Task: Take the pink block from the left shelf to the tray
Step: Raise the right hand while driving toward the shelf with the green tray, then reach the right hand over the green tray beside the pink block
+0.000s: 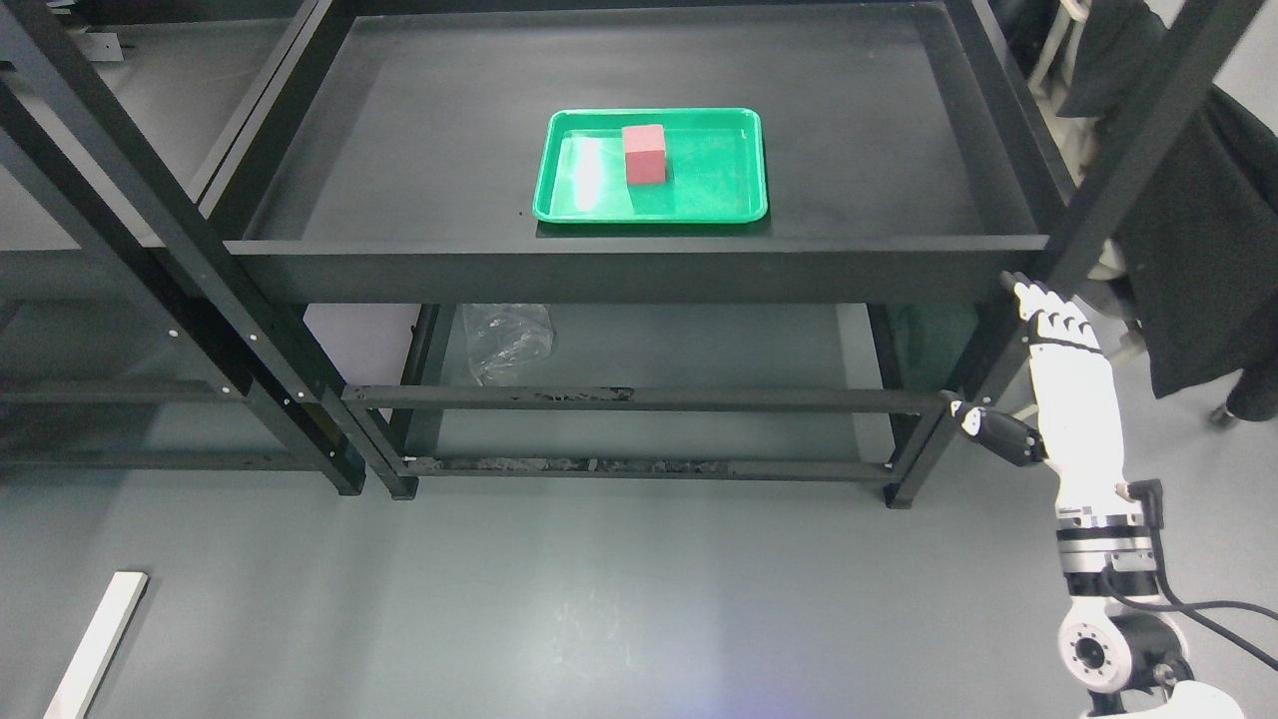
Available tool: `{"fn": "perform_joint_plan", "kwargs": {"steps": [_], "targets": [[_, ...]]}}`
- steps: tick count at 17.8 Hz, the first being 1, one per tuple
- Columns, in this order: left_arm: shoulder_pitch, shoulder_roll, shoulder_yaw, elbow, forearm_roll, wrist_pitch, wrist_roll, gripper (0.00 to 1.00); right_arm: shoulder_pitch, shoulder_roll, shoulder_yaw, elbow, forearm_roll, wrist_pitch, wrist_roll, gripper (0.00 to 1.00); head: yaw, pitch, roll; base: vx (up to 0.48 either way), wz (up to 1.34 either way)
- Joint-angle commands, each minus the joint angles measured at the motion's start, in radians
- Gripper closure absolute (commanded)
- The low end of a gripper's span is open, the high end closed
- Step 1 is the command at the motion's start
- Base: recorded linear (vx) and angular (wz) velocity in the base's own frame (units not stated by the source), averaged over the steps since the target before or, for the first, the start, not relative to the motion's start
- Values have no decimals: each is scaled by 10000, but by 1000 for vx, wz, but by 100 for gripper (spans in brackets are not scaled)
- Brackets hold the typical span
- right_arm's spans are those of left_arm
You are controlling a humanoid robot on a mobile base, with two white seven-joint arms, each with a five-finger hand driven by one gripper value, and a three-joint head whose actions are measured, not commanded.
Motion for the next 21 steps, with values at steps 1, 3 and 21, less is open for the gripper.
{"fn": "perform_joint_plan", "kwargs": {"steps": [1, 3, 21], "targets": [[-291, 175, 0, -175, 0, -4, 8, 0, -304, 55, 99, -55, 182, -534, -14, 2, 0, 0, 0, 213, 95], [-291, 175, 0, -175, 0, -4, 8, 0, -488, 70, 420, -55, 213, -458, 93, 2, 0, 0, 0, 210, 91], [-291, 175, 0, -175, 0, -4, 8, 0, -857, 801, 1526, 114, 259, -396, 2088, 2, 0, -1, 0, 233, 100]]}}
